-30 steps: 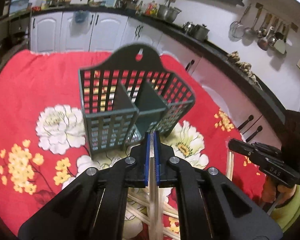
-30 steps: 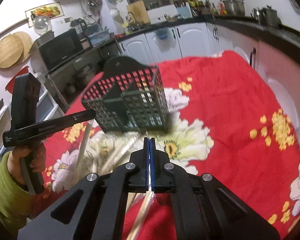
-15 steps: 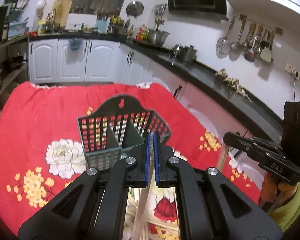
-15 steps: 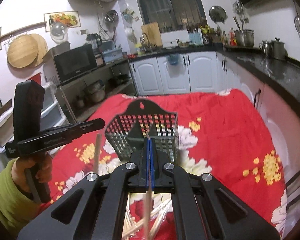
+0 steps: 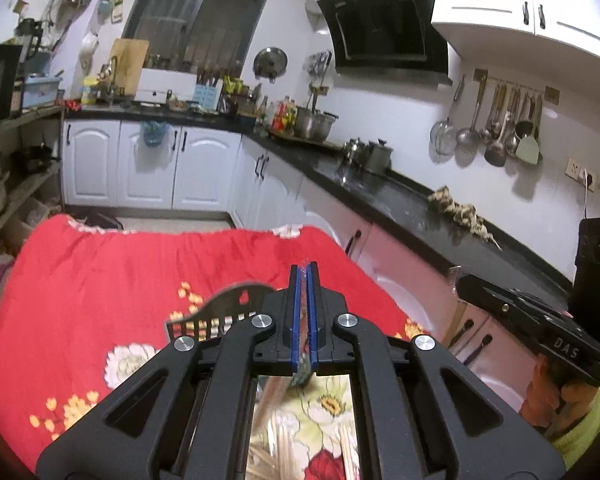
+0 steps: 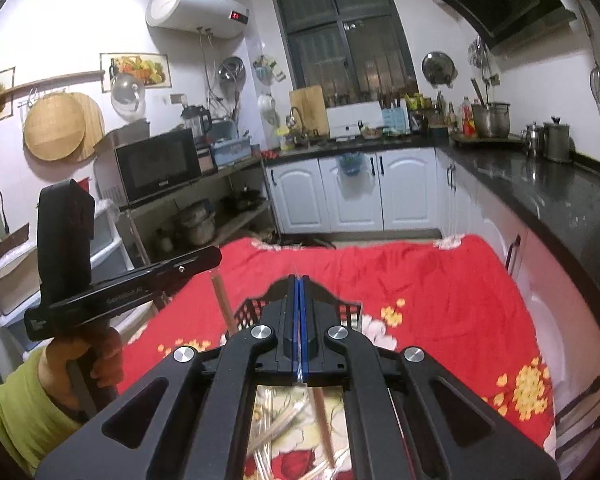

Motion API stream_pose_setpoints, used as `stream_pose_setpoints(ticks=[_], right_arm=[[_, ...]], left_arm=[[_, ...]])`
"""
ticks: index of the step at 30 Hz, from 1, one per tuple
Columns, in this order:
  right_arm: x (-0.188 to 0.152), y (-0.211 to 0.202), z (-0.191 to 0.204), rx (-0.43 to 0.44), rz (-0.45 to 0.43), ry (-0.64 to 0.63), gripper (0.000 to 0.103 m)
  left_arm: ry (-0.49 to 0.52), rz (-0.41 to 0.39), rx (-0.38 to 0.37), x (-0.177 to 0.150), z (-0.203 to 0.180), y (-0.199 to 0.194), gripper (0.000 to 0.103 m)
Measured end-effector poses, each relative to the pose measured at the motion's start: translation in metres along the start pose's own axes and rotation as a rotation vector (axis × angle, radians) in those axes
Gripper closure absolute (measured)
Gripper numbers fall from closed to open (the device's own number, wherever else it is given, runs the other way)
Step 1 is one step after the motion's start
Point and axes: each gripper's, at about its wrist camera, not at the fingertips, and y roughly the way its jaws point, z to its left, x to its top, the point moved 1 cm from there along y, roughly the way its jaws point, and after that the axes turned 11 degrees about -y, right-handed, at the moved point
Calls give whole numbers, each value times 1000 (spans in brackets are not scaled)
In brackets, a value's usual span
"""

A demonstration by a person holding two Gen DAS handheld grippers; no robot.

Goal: Organize utensils
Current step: 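Lift the held chopsticks with both tools and carry them over the green caddy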

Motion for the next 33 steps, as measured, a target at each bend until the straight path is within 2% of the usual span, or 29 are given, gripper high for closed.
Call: stream_pose_setpoints(ticks=[14,20,27,33], right_arm=[[51,5,-12,-26,-106,-3,102],[70,10,-19,-39,-141,-4,102],[84,22,-22,-47,-179,-9,102],[85,43,-25,-57,-184,-6,102]], left_arm=[[31,-110,49,46,-7,8,102],[14,-161,85,62,-1,10,102],[-11,-243,113,81,10,4,102],[-42,-286,125,83,27,7,102]])
